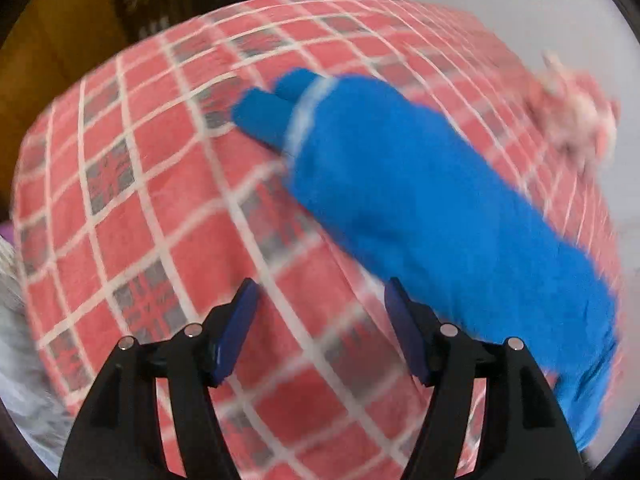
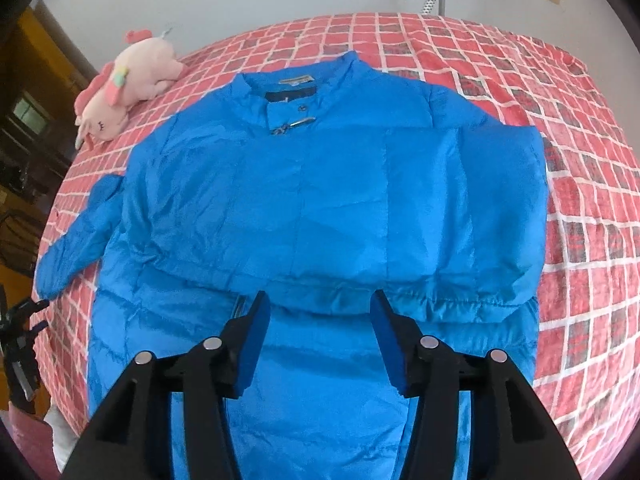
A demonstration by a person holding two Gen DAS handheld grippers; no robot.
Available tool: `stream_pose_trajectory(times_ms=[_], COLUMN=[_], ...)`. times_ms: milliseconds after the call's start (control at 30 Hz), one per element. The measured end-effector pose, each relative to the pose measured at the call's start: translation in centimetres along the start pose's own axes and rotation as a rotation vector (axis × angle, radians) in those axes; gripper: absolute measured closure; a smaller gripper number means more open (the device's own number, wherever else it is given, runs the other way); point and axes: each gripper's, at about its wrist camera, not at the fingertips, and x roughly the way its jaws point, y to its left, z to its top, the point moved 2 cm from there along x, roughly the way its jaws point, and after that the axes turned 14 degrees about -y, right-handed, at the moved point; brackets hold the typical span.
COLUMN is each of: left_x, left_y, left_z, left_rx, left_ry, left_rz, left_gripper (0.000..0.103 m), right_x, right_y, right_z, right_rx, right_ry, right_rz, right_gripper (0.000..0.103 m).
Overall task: Fold large clothes
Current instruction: 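Grasp the other sleeve cuff with the left gripper and lift it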
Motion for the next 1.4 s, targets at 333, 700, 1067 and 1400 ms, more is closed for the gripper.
stream_pose_trajectory(times_ms=[333,700,1067,1400], left_x=[2.4,0.3,-7.1,-15.3], left_y=[0.0,0.1,-4.2,-22.3], left_z=[3.6,3.6,2.9,-3.3], left_rx=[-0.074,-0.151,-0.059,0.305], left_ry=[-0.026,-0.142,-0.311,-0.356], left_rz=[-0.064,-0.086,-0.152,-0.487], left_gripper=[0.034,0.084,0.090,0.092], right_x=[1.5,2.3,1.7,-0.3], right_y=[-1.2,-2.2,-3.6,-5.7], right_z=[0.0,-0.1,-0.4,-0.6], right_rx=[0.020,0.023,0.043,0.078], right_ry=[0.023,0.033,0.026,-0.012], right_rz=[-0.071,-0.098,-0.091,-0.081], right_gripper=[0.051,0.051,0.050,0.050])
